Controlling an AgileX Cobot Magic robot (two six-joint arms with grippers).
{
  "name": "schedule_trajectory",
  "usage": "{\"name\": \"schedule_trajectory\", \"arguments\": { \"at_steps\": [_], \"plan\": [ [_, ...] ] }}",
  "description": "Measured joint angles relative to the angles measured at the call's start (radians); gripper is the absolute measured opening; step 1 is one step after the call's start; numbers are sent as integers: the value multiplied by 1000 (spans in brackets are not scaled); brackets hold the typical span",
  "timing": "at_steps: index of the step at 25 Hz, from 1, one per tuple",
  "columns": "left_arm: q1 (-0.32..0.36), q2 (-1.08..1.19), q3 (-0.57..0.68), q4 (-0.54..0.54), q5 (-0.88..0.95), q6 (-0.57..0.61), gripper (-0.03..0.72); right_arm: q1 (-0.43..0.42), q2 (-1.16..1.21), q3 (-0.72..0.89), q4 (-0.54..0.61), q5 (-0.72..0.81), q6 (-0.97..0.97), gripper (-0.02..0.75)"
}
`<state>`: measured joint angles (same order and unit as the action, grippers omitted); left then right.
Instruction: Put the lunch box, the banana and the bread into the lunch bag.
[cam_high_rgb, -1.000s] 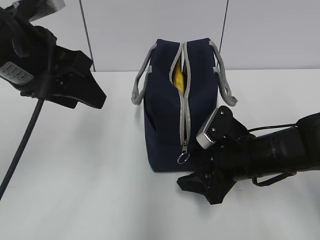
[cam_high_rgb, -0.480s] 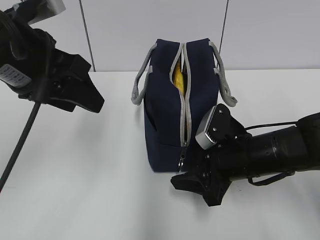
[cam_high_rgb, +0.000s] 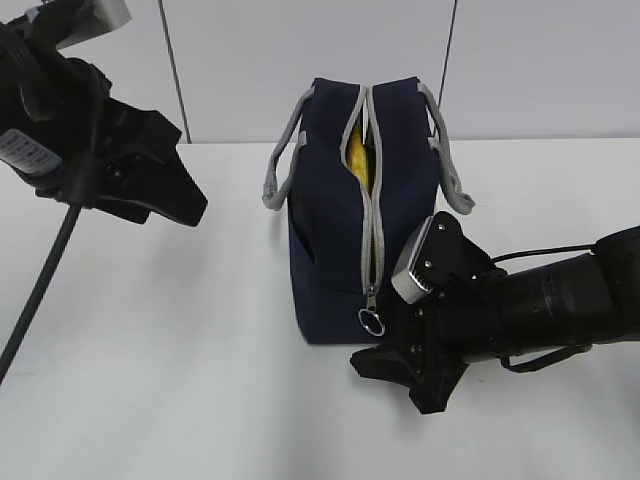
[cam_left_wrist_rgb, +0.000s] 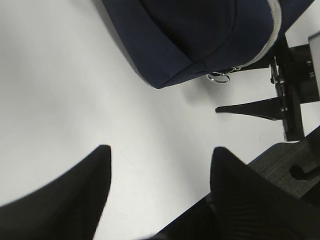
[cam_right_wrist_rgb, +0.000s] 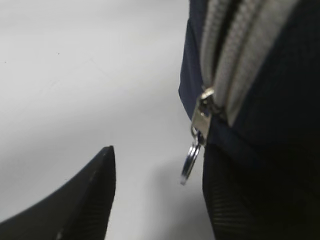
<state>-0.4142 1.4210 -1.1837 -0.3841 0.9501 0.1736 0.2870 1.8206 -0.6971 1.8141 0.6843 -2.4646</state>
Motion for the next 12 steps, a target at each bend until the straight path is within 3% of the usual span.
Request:
{"name": "schedule_trajectory", "arguments": {
  "at_steps": [6,12],
  "plan": [
    [0,0,0,1,0,1,435,0,0,-9,0,-4,0,285],
    [0,0,0,2,0,3,435,0,2,-15,0,-52,6,227]
  ]
}}
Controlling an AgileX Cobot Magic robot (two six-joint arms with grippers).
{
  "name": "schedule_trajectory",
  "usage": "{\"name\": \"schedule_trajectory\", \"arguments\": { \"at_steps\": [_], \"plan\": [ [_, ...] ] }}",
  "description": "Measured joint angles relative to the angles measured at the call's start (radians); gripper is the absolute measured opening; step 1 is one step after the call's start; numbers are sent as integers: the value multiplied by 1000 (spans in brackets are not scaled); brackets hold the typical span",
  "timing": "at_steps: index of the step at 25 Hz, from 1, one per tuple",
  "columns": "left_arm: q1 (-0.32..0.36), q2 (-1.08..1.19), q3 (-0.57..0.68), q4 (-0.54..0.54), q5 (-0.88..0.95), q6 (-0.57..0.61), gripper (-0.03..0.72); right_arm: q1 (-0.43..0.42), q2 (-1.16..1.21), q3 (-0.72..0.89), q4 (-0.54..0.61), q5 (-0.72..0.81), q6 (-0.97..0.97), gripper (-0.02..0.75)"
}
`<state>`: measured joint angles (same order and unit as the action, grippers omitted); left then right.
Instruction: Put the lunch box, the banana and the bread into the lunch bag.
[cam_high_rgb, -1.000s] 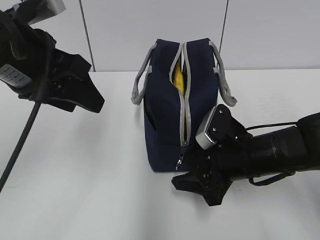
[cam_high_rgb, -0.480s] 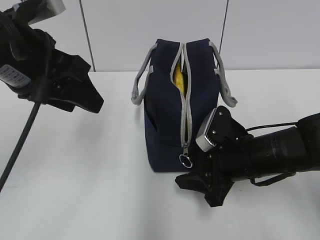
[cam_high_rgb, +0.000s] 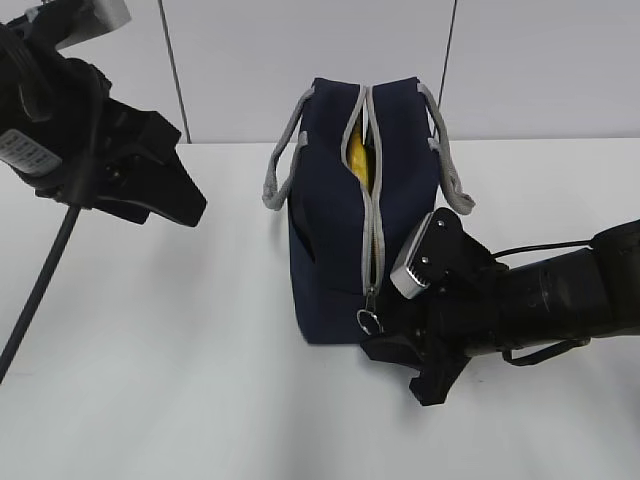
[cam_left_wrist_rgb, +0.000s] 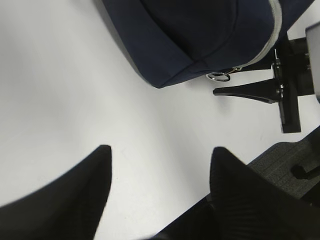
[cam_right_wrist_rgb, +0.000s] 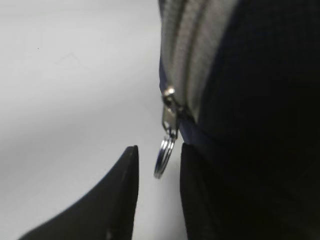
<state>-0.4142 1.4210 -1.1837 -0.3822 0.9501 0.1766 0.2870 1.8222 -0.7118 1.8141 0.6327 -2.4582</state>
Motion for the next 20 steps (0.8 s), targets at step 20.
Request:
{"name": "schedule_trajectory", "arguments": {
  "at_steps": [20],
  "plan": [
    [0,0,0,0,1,0,435,0,-35,0,-28,-80,178,0]
  ]
}}
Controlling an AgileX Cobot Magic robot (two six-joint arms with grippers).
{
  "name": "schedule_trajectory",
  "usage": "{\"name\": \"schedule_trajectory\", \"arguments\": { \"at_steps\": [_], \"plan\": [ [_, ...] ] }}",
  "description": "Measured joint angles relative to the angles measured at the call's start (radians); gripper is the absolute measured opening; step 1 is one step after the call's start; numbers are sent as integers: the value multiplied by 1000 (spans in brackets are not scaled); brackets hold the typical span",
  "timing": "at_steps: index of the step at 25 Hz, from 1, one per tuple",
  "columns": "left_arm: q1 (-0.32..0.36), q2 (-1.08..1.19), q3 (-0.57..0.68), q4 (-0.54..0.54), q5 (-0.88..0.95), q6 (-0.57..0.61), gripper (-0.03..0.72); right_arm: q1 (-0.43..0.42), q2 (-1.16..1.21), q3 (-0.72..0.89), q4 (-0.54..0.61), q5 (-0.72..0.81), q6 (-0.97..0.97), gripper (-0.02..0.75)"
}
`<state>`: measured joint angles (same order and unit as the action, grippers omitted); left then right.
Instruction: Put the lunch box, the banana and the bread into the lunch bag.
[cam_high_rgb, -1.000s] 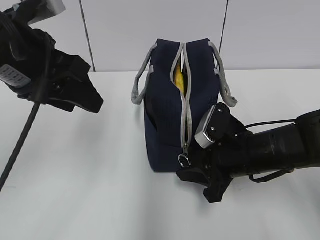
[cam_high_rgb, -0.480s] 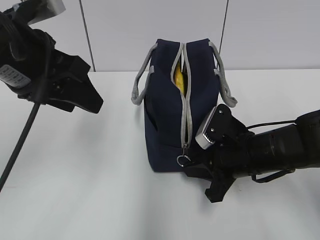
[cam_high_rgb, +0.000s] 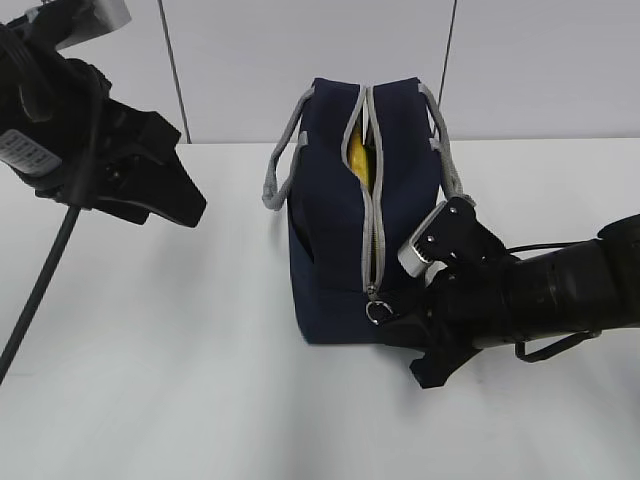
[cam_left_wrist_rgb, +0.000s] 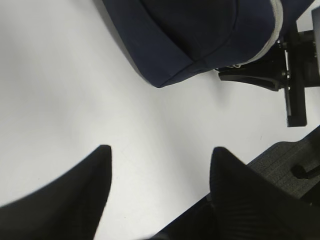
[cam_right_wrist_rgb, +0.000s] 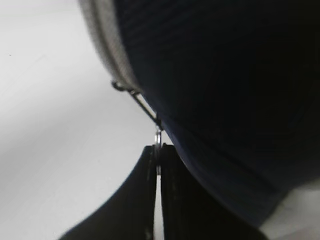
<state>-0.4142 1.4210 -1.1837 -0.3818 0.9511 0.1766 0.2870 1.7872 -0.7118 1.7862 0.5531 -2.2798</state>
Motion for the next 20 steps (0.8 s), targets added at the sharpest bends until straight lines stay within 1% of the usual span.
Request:
{"name": "schedule_trajectory", "arguments": {
  "at_steps": [3,6,8,11,16,20],
  "plan": [
    [0,0,0,0,1,0,435,0,-41,0,-72,-5,95,0],
    [0,0,0,0,1,0,435,0,-80,0,-168,1,216,0],
    [0,0,0,0,2,0,435,0,-111,0,-264,11,333,0],
    [0,0,0,-1,2,0,435,0,-150,0,-360,24,453,0],
    [0,-8,0,-4,0,0,435,0,-210,0,-466,59,588,0],
    [0,-19,0,-7,-2,0,435,0,-220,0,-590,73,731,0]
  ]
}}
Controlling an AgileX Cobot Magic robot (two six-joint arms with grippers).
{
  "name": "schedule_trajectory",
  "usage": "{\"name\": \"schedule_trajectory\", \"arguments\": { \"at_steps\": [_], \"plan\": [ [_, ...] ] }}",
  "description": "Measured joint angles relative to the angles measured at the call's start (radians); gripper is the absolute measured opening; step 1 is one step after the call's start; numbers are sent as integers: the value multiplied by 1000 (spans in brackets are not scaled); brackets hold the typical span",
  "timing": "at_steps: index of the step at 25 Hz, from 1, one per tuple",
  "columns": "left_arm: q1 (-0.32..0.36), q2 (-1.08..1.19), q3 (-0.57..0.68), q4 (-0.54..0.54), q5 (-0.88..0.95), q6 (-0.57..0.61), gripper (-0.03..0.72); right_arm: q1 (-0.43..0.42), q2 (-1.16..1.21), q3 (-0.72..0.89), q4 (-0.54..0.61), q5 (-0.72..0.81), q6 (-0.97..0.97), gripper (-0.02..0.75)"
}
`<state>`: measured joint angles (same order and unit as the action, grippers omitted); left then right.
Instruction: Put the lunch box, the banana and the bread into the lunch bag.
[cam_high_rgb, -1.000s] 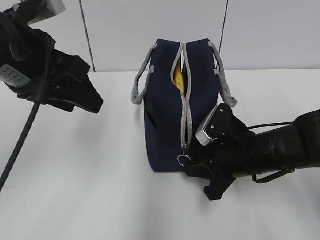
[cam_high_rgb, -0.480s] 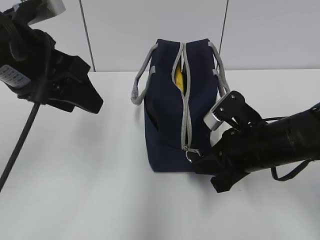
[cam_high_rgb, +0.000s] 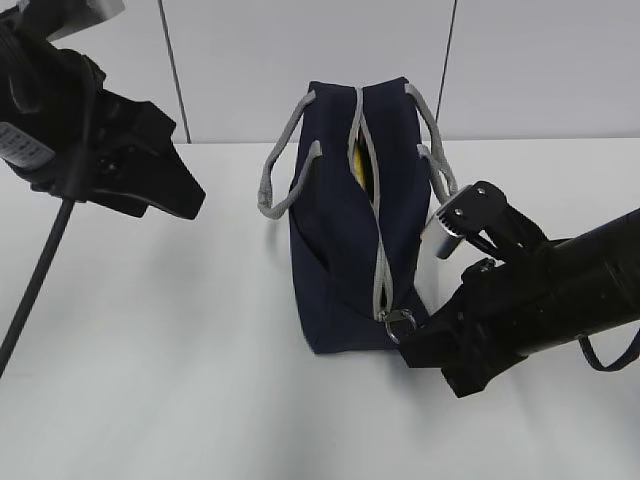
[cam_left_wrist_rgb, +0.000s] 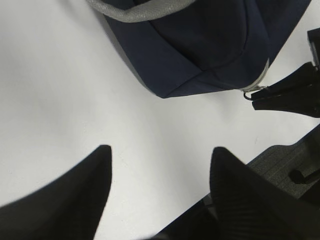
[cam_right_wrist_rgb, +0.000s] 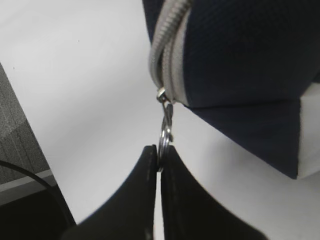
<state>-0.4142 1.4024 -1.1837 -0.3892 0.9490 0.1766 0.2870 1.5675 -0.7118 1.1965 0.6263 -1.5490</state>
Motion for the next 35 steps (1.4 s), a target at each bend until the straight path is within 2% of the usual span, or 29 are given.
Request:
{"name": "schedule_trajectory", "arguments": {
  "at_steps": [5,15,19,35],
  "plan": [
    [0,-29,0,-2,-1,0,435,0,-1,0,-80,1,94,0],
    [0,-70,0,-3,-2,0,435,0,-4,0,-194,-19,119,0],
    [0,-71,0,-4,-2,0,435,0,-4,-10,-253,21,158,0],
    [0,-86,0,-6,-2,0,424,0,-62,-200,-288,133,227,0]
  ]
}}
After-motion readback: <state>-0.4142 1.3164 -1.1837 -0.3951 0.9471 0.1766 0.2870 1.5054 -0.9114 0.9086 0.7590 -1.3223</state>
